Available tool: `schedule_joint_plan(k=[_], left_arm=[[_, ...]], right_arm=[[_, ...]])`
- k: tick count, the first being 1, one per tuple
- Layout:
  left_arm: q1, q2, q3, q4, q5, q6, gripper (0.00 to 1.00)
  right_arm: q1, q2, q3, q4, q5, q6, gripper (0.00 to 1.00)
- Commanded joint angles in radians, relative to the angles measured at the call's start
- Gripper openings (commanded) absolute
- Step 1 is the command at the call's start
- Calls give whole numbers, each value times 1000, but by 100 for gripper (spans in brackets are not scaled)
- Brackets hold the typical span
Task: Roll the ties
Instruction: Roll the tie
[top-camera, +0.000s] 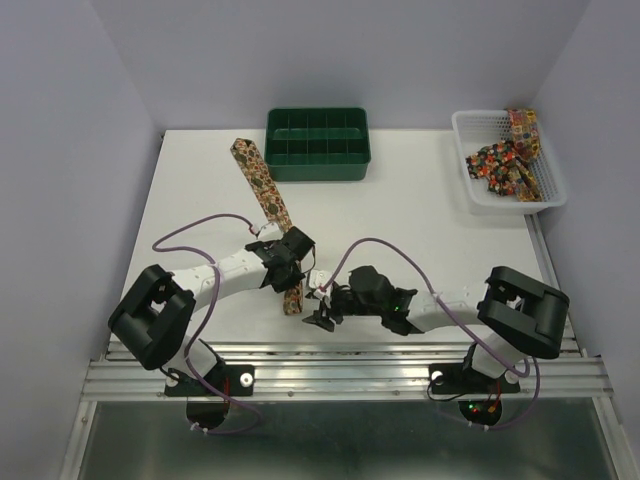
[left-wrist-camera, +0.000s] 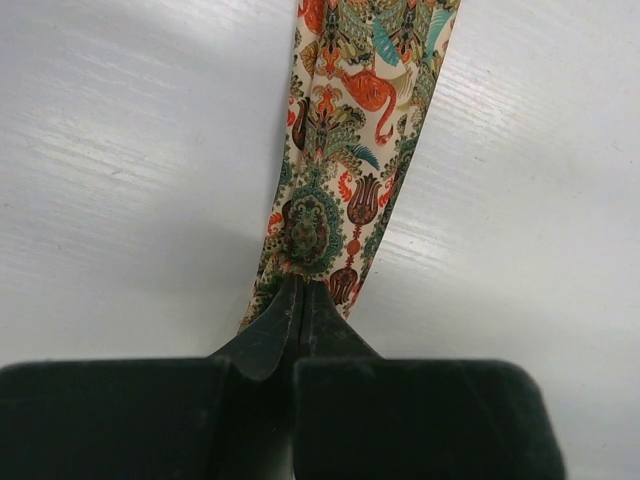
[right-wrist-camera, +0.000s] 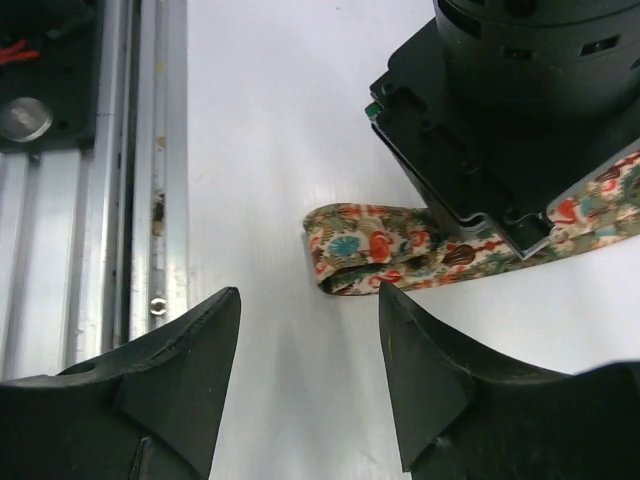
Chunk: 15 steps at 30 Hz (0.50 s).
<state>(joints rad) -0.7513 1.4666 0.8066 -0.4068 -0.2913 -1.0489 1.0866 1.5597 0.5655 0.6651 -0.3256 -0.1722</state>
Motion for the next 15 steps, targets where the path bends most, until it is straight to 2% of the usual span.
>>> schedule_joint_plan(k=[1, 5, 8, 15], left_arm=[[0, 0, 39, -47, -5, -19, 0], [-2, 8, 42, -47, 4, -22, 0], [0, 12, 45, -41, 23, -14, 0], [0, 18, 39, -36, 38, -26, 0]], right_arm=[[35, -3, 59, 10, 40, -243, 63], [88, 23, 76, -32, 111, -325, 63], [122, 49, 102, -76, 137, -462, 63], [136, 105, 161, -139, 163, -570, 64]])
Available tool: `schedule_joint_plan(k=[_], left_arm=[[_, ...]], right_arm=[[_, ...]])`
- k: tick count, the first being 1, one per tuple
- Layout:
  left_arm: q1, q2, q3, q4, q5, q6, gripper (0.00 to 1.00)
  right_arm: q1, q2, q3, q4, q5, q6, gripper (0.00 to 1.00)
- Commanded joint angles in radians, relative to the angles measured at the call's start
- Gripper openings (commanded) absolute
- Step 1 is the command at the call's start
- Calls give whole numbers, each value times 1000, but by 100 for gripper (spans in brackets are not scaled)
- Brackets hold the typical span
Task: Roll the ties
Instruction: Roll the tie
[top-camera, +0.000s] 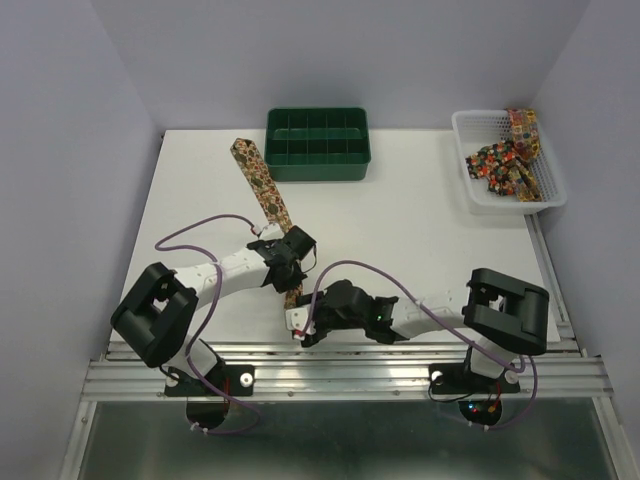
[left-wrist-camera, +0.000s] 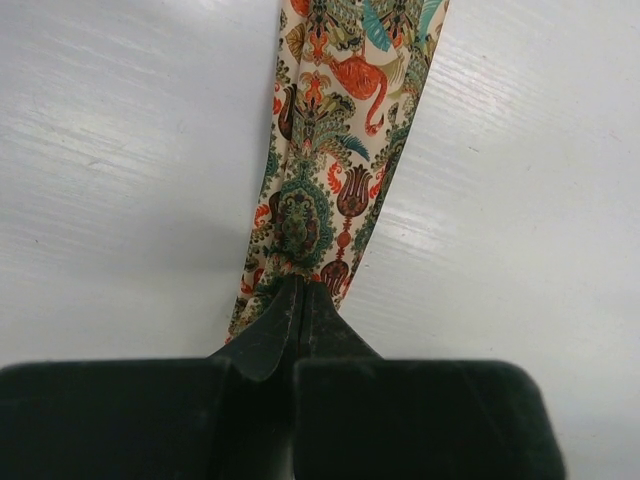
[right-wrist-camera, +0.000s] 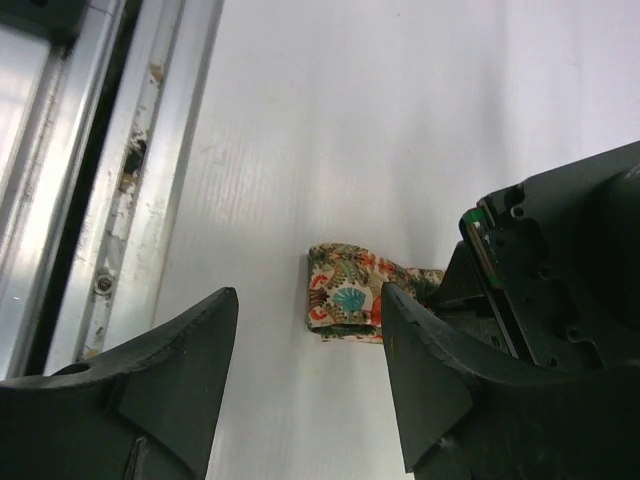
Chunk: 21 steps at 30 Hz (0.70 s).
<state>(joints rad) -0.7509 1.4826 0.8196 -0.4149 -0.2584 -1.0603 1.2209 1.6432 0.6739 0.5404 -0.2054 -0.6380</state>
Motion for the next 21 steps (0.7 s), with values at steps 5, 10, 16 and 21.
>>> schedule_joint_plan(k=[5, 10, 16, 21], left_arm=[[-1, 7, 36, -56, -7, -29, 0], [-1, 1, 39, -85, -28, -46, 0], [-1, 5, 39, -82, -21, -41, 0], [-1, -4, 39, -84, -28, -40, 0]], right_arm=[[3, 89, 85, -33, 64, -138, 65], [5, 135, 107, -23, 96, -161, 65], [3, 181, 130, -23, 124, -170, 56], [2, 193, 135, -43, 166, -138, 38]])
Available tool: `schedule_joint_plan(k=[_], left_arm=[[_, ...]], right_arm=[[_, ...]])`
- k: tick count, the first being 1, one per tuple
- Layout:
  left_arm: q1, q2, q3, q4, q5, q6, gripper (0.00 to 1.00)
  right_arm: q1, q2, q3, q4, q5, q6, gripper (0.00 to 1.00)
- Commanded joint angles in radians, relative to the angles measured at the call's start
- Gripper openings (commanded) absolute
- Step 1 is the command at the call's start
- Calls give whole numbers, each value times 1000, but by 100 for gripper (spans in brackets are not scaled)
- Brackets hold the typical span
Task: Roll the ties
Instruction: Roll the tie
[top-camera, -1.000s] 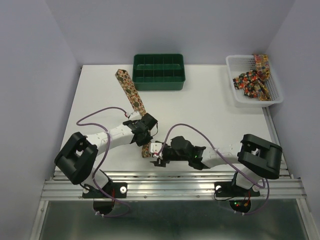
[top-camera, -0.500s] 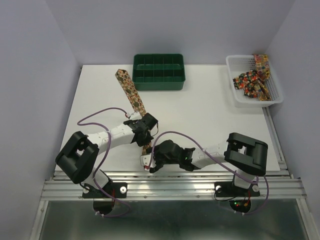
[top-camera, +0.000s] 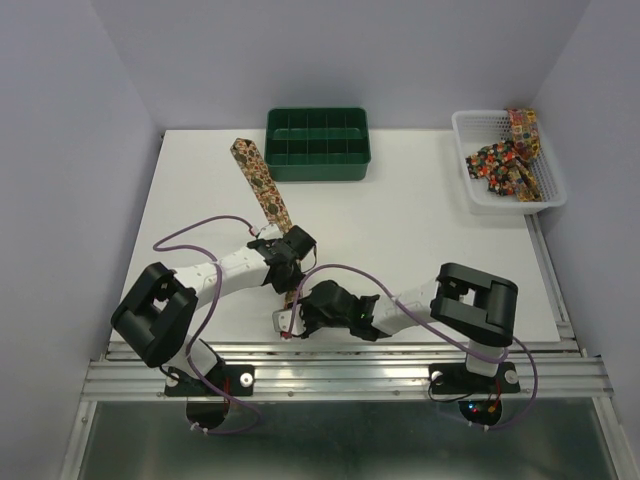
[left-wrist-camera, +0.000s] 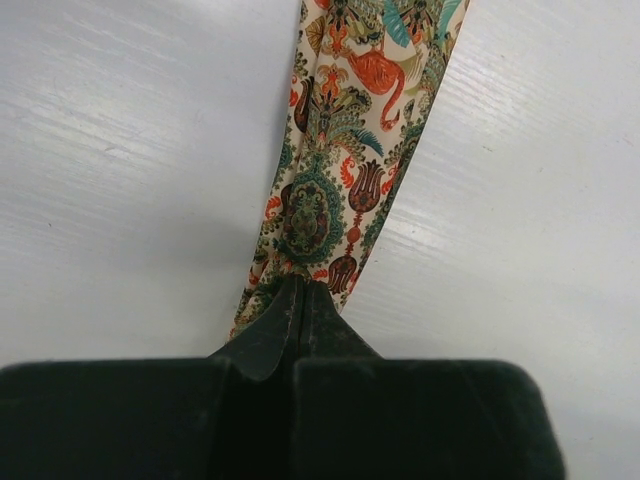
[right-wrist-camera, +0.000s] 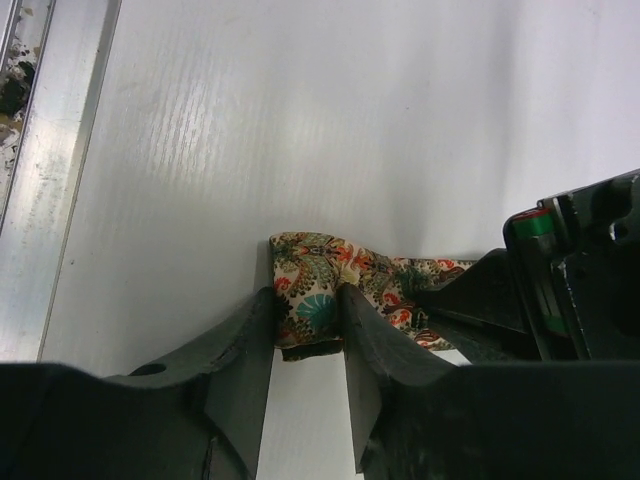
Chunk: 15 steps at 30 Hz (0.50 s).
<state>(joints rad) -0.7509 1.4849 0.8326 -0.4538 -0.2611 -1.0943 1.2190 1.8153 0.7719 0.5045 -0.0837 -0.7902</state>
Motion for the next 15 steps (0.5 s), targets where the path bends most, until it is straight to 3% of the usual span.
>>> schedule_joint_plan(k=[1, 4, 6, 7, 8, 11, 13, 15], left_arm=[[-1, -6, 26, -45, -26, -6, 0], [-1, -3, 26, -46, -29, -4, 0], [-2, -5, 30, -48, -30, -3, 0], [-2, -5, 30, -48, -30, -1, 0], [-1, -3, 31, -49, -33, -3, 0], [-1, -5, 37, -49, -40, -1, 0], [-1, -8, 40, -48, -38, 1, 0], [-1, -14, 42, -45, -40, 4, 10]], right_arm=[[4, 22, 38, -17, 44, 22, 38], [4, 27, 37, -20, 47, 42, 37], [2, 32, 40, -32, 42, 57, 31], [2, 35, 40, -38, 39, 66, 27], [2, 38, 41, -43, 32, 80, 14], [1, 20, 41, -46, 6, 127, 1], [1, -2, 38, -58, -27, 158, 1], [-1, -30, 14, -41, -65, 219, 1]])
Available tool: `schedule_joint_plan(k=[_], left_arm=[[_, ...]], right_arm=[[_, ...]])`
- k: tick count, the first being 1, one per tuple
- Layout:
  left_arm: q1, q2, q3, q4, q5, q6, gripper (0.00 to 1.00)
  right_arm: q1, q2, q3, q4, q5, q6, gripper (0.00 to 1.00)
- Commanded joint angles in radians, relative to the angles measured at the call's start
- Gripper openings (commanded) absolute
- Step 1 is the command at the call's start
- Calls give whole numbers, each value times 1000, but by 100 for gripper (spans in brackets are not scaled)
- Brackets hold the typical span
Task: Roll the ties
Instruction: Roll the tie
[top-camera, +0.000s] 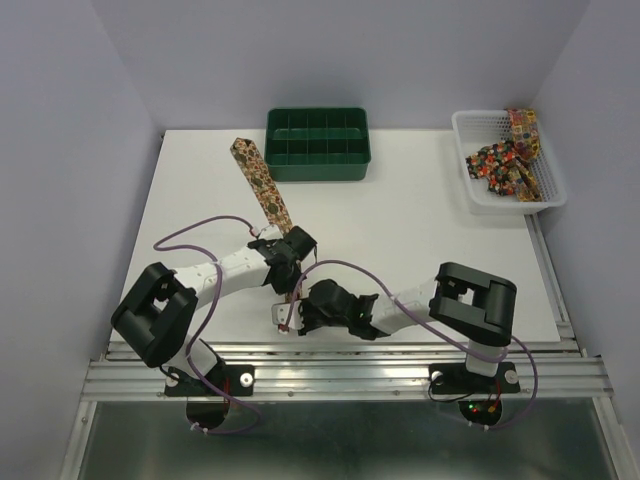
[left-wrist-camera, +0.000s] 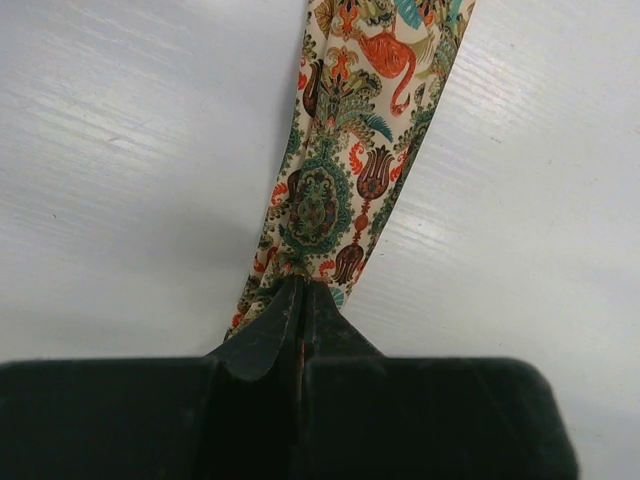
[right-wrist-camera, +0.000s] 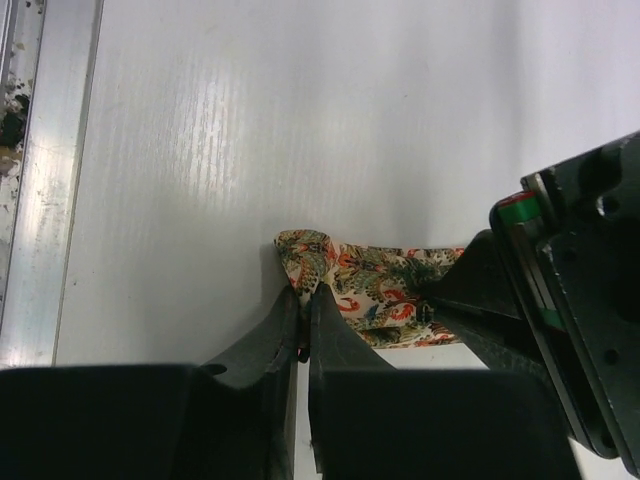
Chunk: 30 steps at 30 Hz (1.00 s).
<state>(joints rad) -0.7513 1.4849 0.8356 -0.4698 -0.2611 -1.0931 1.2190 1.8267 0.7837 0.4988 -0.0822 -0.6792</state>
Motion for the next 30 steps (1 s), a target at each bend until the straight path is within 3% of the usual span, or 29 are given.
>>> schedule_joint_plan(k=[1, 4, 8, 13, 23, 30], left_arm=[[0, -26, 39, -27, -40, 4, 19], [-2, -66, 37, -26, -44, 7, 29], [1, -127, 45, -38, -87, 24, 30], [15, -193, 79, -96, -165, 36, 41], [98, -273, -64, 39, -83, 98, 45], [104, -304, -142, 83, -41, 98, 47]], right_arm=[[-1, -68, -9, -23, -105, 125, 1], [-3, -108, -32, -16, -135, 204, 1], [-3, -133, -49, 0, -186, 268, 1], [-3, -165, -84, 64, -215, 415, 1], [-3, -172, -57, 100, -284, 716, 1], [-3, -168, -12, 60, -272, 837, 1]])
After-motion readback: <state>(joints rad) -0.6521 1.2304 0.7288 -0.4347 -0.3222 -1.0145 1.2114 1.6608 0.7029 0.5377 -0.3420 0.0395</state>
